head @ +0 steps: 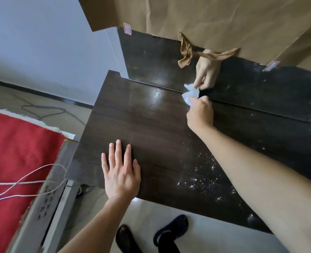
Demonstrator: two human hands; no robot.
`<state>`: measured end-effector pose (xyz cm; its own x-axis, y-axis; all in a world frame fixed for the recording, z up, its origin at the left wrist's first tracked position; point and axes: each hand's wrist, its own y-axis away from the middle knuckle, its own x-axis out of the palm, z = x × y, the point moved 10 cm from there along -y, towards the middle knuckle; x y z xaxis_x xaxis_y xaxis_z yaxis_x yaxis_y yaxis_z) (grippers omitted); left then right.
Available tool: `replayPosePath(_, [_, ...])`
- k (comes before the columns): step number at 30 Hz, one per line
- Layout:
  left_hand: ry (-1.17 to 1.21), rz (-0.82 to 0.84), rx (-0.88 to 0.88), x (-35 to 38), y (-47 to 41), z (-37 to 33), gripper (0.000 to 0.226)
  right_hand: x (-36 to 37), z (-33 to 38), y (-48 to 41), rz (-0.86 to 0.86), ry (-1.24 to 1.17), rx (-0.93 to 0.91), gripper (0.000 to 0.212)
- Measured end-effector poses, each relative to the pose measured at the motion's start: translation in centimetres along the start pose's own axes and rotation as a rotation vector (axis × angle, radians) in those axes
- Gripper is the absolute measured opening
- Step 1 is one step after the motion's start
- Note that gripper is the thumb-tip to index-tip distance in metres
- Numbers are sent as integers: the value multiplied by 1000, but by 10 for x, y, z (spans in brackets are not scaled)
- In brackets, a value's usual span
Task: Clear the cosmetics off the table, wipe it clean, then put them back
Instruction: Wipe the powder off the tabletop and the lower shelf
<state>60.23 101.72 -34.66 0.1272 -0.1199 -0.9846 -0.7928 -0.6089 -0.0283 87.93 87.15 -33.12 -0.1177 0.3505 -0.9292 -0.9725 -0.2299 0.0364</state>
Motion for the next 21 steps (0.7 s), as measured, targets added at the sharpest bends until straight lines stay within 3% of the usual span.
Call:
replayPosePath(7, [-7, -5, 3, -1, -1, 0, 49, -21, -39, -8, -107, -88, 134, 27])
replayPosePath(13, [-5, 7, 7, -1, 0, 0, 49, 8, 29, -14, 85, -60, -220, 26])
replayPosePath(17, [-10, 34, 6, 1, -1, 1, 50, -25, 31, -10, -161, 26, -354, 23])
replayPosePath(21, [-20, 37, 10, 3, 0, 1, 49, 4, 42, -9, -83, 31, -386, 40])
